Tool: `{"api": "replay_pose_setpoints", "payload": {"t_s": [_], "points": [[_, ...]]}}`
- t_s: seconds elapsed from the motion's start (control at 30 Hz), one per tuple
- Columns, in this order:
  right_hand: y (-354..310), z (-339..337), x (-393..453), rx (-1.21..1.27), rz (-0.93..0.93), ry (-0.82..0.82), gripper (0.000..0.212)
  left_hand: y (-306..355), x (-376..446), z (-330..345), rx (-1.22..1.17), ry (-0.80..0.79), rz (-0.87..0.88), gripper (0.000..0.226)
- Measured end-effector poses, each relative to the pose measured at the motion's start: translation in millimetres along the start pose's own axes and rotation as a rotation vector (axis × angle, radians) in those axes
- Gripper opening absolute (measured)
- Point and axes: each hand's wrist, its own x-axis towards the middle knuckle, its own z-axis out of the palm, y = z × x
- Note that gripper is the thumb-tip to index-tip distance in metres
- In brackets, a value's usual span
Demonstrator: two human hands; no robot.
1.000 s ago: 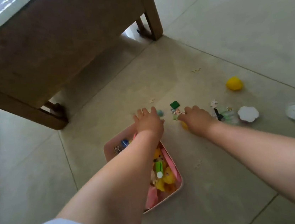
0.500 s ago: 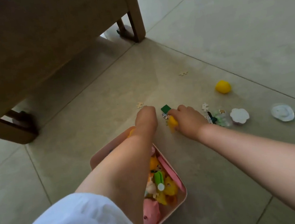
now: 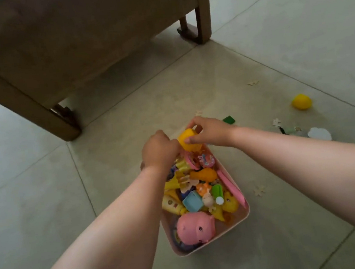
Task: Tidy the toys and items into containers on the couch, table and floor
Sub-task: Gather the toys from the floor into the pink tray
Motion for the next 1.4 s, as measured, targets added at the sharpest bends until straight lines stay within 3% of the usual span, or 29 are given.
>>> {"api": "replay_pose_setpoints", "payload": {"t_s": [0.13,0.2,0.27,0.4,0.5,0.63,0.77,0.9,1.0,1.1,1.2,1.3,1.4], "points": [[-1.7,3.5,13.1,0.214,-0.017,-0.06,0.042,-17.6,-6.7,4.3,0.355,0.081,0.011,0.052],[-7.3,4.7,20.9,0.298,-0.02,-0.069,0.04,-19.0,-2.4,5.7,0.394,0.113,-0.067,0.046],[-14.2,8.3,29.7,0.273,-0.048,-0.105,0.041,-16.6,3.6,5.1,0.288,0.133,-0.164,0.036],[-16.9,25.7,35.2,-0.104,-0.072,-0.107,0.046,-10.2,19.4,2.3,0.047,0.178,-0.264,0.03],[-9.1,48.7,28.2,-0.129,-0.089,0.023,0.041,-8.8,31.6,9.8,-0.051,0.159,-0.192,0.029],[-0.1,59.9,23.7,-0.266,-0.212,0.097,0.02,-2.1,45.2,24.3,-0.087,-0.008,-0.059,0.027],[27.6,27.6,31.2,-0.055,-0.012,0.283,0.013,11.9,60.0,36.8,-0.075,-0.143,0.023,0.022],[80.3,-16.0,46.5,-0.138,0.243,0.451,0.018,26.3,80.4,52.3,0.0,-0.176,0.064,0.023],[108.0,-34.9,53.2,-0.163,0.413,0.445,0.029,36.6,96.7,60.6,0.033,-0.174,0.068,0.033],[117.9,-36.4,56.4,-0.194,0.425,0.34,0.04,51.7,110.7,72.4,0.019,-0.215,0.127,0.051],[120.3,-27.1,57.9,-0.297,0.356,0.268,0.035,67.8,121.7,89.8,0.061,-0.292,0.203,0.063],[126.0,-23.5,59.8,-0.283,0.361,0.304,0.018,82.3,131.6,104.9,0.131,-0.301,0.223,0.055],[130.3,-24.6,58.1,-0.24,0.384,0.312,0.015,89.1,134.6,110.7,0.157,-0.229,0.212,0.037]]}}
